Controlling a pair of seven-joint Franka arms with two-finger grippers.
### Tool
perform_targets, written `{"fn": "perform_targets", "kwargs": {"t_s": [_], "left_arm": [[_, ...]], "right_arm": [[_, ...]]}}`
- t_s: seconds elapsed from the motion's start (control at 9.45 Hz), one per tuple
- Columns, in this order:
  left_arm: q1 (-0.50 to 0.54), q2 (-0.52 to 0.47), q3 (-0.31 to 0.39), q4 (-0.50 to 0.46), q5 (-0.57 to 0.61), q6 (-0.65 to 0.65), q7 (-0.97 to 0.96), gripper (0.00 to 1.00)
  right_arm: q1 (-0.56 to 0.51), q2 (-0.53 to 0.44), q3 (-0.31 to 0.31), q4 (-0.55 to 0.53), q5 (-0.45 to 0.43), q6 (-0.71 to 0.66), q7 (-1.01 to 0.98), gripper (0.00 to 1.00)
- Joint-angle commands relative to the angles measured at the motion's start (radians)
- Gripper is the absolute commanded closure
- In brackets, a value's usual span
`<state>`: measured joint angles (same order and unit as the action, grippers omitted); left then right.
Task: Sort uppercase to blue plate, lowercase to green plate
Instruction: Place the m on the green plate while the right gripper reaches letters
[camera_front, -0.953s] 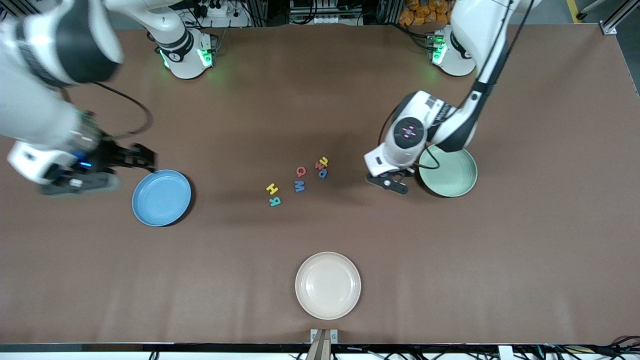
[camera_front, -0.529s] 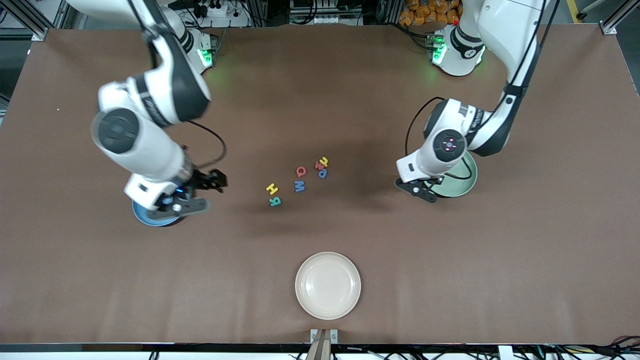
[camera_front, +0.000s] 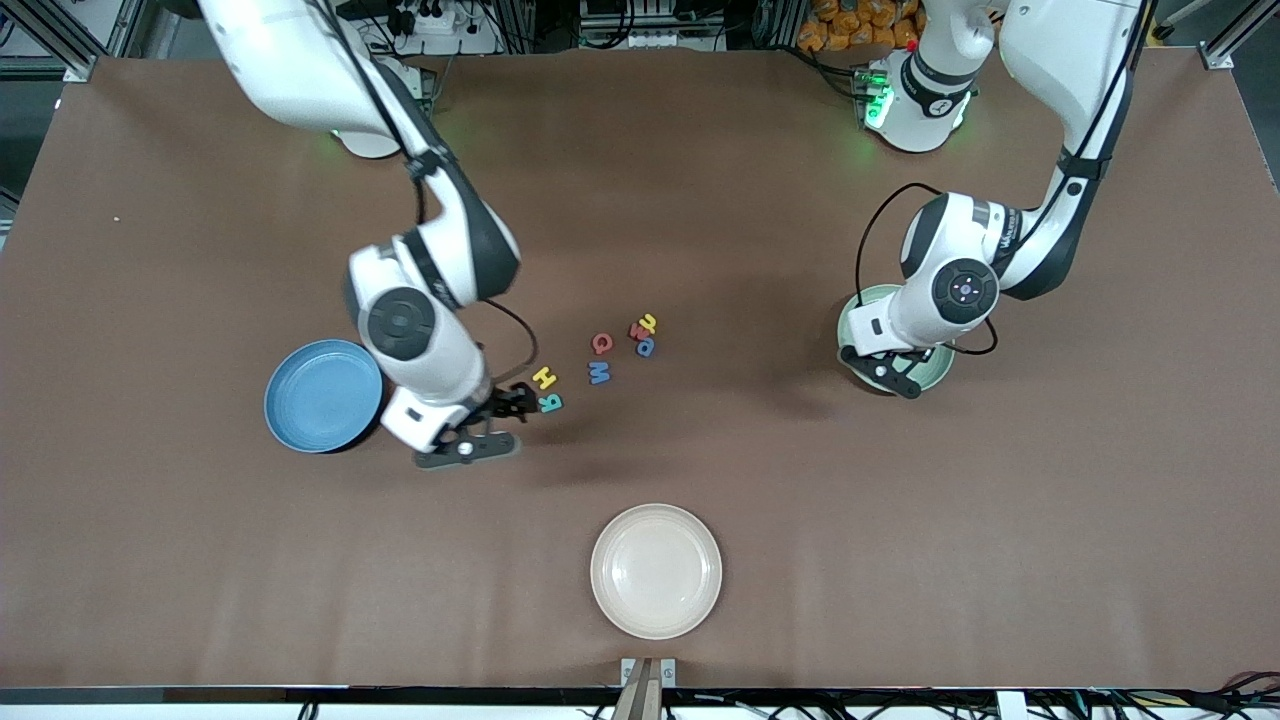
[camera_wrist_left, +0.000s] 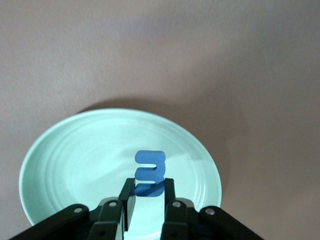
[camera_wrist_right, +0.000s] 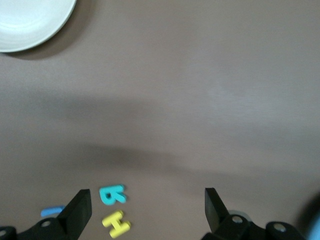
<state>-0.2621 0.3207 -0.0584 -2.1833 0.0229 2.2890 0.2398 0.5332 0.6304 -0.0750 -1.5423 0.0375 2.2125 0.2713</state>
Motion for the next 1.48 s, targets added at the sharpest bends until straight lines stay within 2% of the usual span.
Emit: {"fn": "perform_targets", "kwargs": {"t_s": [0.0,0.11,0.21,0.32,0.64,0.95,1.16,1.38], "left_arm": [[0.006,-0.061,-0.008,-0.082,-0.001,0.014,0.018,0.90],[0.006,-0.069,-0.009,-0.099,-0.003,0.014,0.015,0.60],[0.004,-0.078,-0.009,-0.105,-0.003,0.014,0.007,0.09],[0.004,-0.081,-0.009,-0.105,-0.004,0.014,0.003,0.00],[-0.011,-0.077,-0.012,-0.090,-0.015,0.014,-0.049,0.00],[-0.113,-0.039,-0.014,-0.017,-0.015,0.014,-0.224,0.00],[-0.185,0.026,-0.017,0.081,-0.015,0.014,-0.383,0.00],[-0.264,0.130,-0.020,0.219,-0.015,0.014,-0.575,0.00]], "right_arm": [[0.039,0.063,-0.009,0.013,0.010,0.038,0.020,0.00],[0.051,0.068,-0.009,-0.005,0.012,0.042,0.022,0.00],[0.057,0.068,-0.008,-0.028,0.012,0.070,0.020,0.00],[0.073,0.072,-0.008,-0.048,0.012,0.116,0.016,0.00],[0.079,0.074,-0.008,-0.084,0.012,0.128,-0.012,0.00],[0.073,0.074,0.015,-0.107,0.013,0.134,-0.037,0.00],[0.079,0.081,0.020,-0.108,0.054,0.147,-0.038,0.00],[0.079,0.095,0.021,-0.108,0.056,0.165,-0.038,0.00]]}}
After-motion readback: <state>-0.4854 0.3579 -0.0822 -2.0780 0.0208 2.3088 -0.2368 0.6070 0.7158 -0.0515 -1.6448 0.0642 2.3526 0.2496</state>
